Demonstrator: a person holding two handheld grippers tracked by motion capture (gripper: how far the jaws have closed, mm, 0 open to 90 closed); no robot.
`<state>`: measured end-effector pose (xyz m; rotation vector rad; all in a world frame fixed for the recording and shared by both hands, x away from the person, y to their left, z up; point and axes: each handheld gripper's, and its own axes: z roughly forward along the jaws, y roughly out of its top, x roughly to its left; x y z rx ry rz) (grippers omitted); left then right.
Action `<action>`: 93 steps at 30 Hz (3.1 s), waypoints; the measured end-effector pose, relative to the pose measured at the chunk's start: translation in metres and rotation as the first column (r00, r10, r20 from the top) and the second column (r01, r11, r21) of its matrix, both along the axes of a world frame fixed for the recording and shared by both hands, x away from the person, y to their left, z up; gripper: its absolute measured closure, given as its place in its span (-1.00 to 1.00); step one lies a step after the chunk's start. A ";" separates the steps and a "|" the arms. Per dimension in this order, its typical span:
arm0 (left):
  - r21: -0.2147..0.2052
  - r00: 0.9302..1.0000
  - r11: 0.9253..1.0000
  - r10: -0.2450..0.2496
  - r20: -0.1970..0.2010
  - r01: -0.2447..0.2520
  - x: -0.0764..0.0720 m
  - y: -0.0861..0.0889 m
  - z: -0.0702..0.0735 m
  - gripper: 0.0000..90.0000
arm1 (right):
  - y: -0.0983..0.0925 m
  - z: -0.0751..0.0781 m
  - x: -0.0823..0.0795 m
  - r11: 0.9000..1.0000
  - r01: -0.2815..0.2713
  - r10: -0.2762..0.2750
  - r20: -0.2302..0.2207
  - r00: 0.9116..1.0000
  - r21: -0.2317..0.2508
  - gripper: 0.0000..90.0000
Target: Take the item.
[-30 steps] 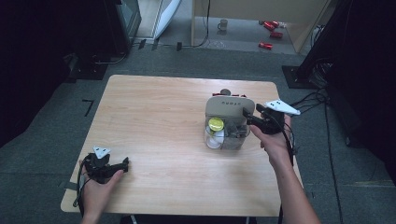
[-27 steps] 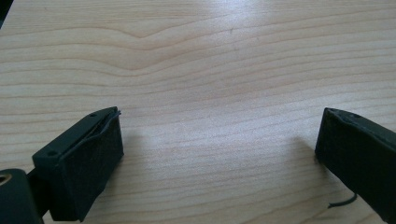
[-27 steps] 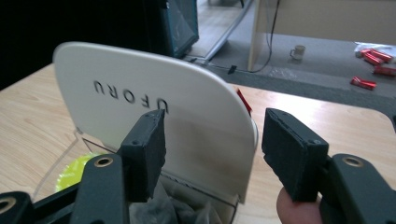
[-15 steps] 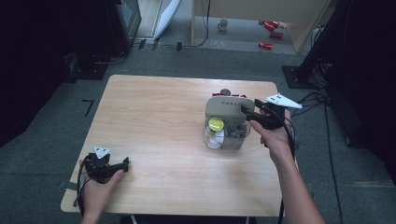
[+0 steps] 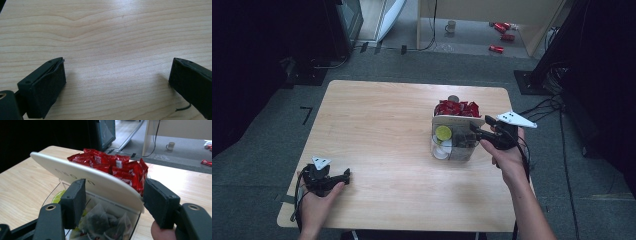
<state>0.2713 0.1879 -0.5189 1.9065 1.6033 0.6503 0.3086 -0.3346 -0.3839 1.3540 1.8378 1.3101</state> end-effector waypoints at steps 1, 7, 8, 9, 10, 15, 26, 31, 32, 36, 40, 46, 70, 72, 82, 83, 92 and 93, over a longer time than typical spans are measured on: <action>0.000 1.000 1.000 0.000 0.000 0.000 0.000 0.000 0.000 -0.98 | -0.001 -0.002 -0.002 1.000 0.001 -0.001 0.000 1.000 0.003 -0.20; 0.001 1.000 1.000 -0.001 -0.001 0.001 0.000 0.000 0.000 -0.98 | -0.002 -0.015 -0.012 1.000 0.000 0.000 -0.009 1.000 -0.002 -0.21; 0.001 1.000 1.000 -0.001 -0.001 0.001 0.000 0.000 0.000 -0.97 | -0.003 -0.017 -0.013 1.000 0.001 -0.001 -0.011 1.000 -0.003 -0.21; 0.003 1.000 1.000 -0.003 -0.003 0.003 0.000 0.000 0.000 -0.97 | -0.003 -0.019 -0.015 1.000 0.000 0.000 -0.013 1.000 -0.002 -0.21; 0.003 1.000 1.000 -0.003 -0.003 0.003 0.000 0.000 0.000 -0.97 | -0.003 -0.021 -0.017 1.000 0.000 0.000 -0.014 1.000 -0.002 -0.21; 0.003 1.000 1.000 -0.002 -0.003 0.003 0.000 0.000 0.000 -0.98 | -0.005 -0.032 -0.025 1.000 -0.004 0.004 -0.018 1.000 -0.001 -0.23; 0.002 1.000 1.000 -0.002 -0.002 0.002 0.000 0.000 0.000 -0.98 | -0.010 -0.052 -0.040 1.000 -0.006 0.006 -0.050 0.999 -0.006 -0.24; 0.002 1.000 1.000 -0.002 -0.002 0.002 0.000 0.000 0.000 -0.97 | -0.018 -0.061 -0.045 1.000 -0.005 0.004 -0.070 0.998 -0.025 -0.27; 0.002 1.000 1.000 -0.002 -0.002 0.002 0.000 0.000 0.000 -0.97 | -0.020 -0.063 -0.045 1.000 0.000 -0.003 -0.073 0.997 -0.030 -0.27; 0.002 1.000 1.000 -0.002 -0.002 0.002 0.000 0.000 0.000 -0.97 | -0.030 -0.069 -0.047 0.999 0.026 -0.029 -0.085 0.996 -0.039 -0.28; 0.000 1.000 1.000 -0.001 -0.001 0.001 0.000 0.000 0.000 -0.97 | -0.037 -0.067 -0.047 0.999 0.045 -0.047 -0.080 0.996 -0.029 -0.27; 0.003 1.000 1.000 -0.003 -0.003 0.003 0.000 0.000 0.000 -0.97 | -0.040 -0.048 -0.041 0.997 0.072 -0.073 -0.036 0.997 -0.016 -0.17; 0.005 1.000 1.000 -0.015 -0.003 0.015 0.000 0.000 0.000 -0.97 | 0.044 -0.010 0.017 0.996 -0.078 0.078 -0.015 0.997 0.037 0.29; 0.004 1.000 1.000 -0.015 -0.003 0.015 0.000 0.000 0.000 -0.97 | 0.048 -0.011 0.021 0.997 -0.072 0.073 -0.023 0.997 0.030 0.29; 0.003 1.000 1.000 -0.018 -0.002 0.018 0.000 0.000 0.000 -0.97 | 0.057 -0.015 0.038 1.000 -0.014 0.014 -0.028 1.000 0.007 0.12; 0.003 1.000 1.000 -0.017 -0.002 0.017 0.000 0.000 0.000 -0.98 | 0.058 -0.015 0.039 1.000 -0.010 0.010 -0.025 1.000 0.001 0.12; 0.003 1.000 1.000 -0.020 -0.002 0.020 0.000 0.000 0.000 -0.97 | 0.067 -0.020 0.046 0.999 -0.023 0.021 -0.040 0.999 -0.034 0.14; 0.003 1.000 1.000 -0.021 -0.002 0.021 0.000 0.000 0.000 -0.98 | 0.069 -0.020 0.046 0.999 -0.026 0.025 -0.040 0.999 -0.036 0.14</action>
